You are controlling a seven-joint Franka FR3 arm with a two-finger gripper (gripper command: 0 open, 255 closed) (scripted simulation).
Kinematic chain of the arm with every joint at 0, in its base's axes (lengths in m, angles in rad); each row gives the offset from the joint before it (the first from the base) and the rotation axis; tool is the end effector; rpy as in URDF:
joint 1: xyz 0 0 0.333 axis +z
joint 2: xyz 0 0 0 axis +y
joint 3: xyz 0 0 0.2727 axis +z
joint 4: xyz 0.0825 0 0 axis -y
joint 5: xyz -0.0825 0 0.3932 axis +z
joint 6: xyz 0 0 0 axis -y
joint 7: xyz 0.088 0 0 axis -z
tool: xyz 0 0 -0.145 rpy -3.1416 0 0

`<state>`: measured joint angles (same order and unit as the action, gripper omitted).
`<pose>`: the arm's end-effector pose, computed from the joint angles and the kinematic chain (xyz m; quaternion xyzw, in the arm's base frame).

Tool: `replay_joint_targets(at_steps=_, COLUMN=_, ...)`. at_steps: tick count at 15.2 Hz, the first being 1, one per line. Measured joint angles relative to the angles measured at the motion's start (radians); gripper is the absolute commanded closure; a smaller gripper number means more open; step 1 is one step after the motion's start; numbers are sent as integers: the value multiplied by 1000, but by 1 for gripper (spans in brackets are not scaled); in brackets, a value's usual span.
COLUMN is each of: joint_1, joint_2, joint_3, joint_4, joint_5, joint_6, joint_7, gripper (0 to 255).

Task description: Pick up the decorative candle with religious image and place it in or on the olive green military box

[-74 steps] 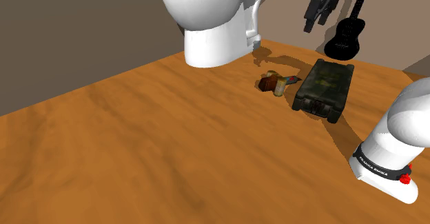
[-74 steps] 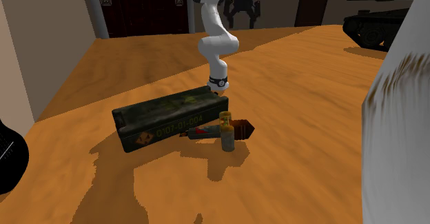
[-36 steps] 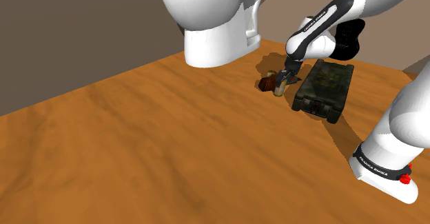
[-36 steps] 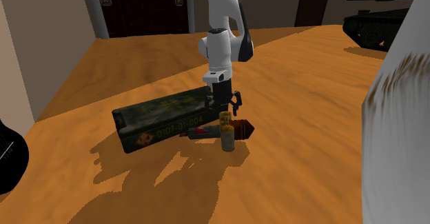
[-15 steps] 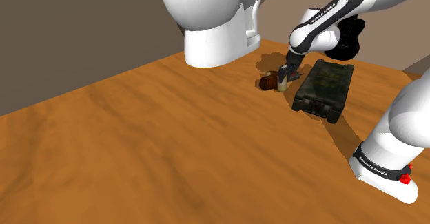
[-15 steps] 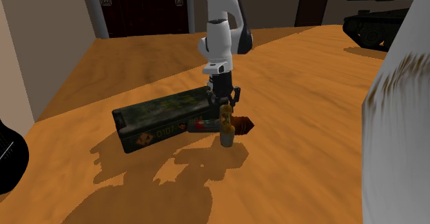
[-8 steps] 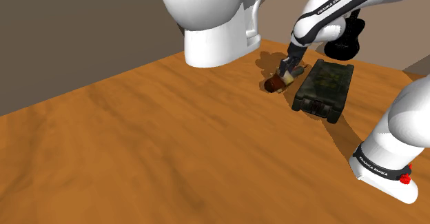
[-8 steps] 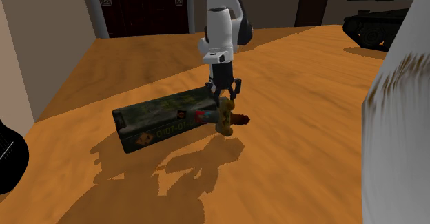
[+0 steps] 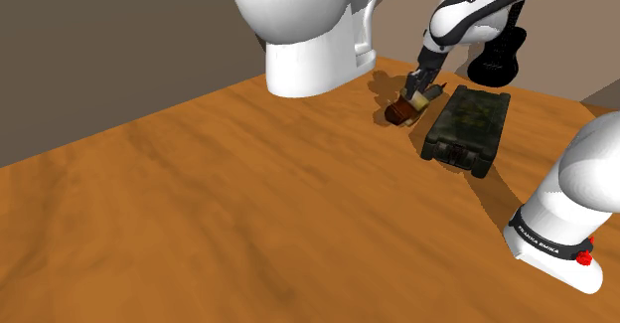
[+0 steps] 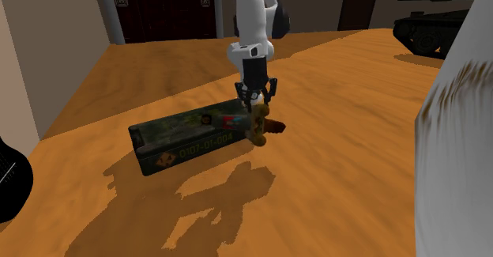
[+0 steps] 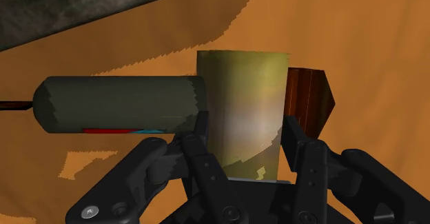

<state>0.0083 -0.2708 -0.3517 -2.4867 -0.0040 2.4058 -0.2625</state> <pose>0.4581 -0.1560 0.3139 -0.9945 0.0370 -0.0961 0.0171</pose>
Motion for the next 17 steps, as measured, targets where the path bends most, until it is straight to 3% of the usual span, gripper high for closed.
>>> replay_joint_targets(at_steps=11, joint_1=-8, joint_2=-67, joint_3=20, joint_4=93, joint_5=-23, joint_6=-158, joint_7=29, gripper=255)
replay_joint_targets(at_steps=17, joint_1=-70, joint_2=-196, joint_3=-30, joint_4=36, joint_5=-76, joint_6=-226, joint_7=-42, gripper=255)
